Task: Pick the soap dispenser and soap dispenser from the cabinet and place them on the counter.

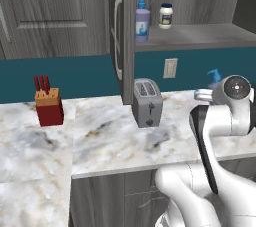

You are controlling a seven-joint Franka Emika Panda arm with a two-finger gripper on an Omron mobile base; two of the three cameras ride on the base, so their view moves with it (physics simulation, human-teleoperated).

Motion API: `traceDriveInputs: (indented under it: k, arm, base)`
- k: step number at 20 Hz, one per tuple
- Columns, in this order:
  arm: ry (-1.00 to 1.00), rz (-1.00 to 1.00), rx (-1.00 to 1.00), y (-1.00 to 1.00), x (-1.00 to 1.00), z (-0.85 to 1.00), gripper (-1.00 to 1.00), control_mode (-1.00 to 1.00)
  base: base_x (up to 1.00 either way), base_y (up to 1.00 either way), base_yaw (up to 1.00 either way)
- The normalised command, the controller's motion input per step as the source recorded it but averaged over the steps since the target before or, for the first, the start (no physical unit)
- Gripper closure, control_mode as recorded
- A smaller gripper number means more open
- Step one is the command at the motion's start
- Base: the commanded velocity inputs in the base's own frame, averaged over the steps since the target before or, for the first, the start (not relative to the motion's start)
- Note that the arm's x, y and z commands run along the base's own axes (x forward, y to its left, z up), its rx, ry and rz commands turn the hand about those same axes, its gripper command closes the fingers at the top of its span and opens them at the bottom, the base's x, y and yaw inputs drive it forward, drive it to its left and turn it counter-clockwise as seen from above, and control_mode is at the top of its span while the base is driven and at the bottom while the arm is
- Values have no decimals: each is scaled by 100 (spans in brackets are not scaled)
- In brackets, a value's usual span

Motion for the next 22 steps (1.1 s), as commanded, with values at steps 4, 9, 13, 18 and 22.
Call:
traceDriveInputs:
  k: [4,9,13,18,22]
  arm:
    - [-9,0,11,-5,20,-47,100,-100]
    - [-12,0,11,-7,18,-43,100,-100]
    - [-14,1,6,-2,12,-43,100,-100]
    - [-16,0,6,-1,7,-42,100,-100]
    - [-18,0,6,0,3,-39,100,-100]
  base:
    - [0,0,0]
    - [0,0,0]
    - [0,0,0]
    - [0,0,0]
    - [0,0,0]
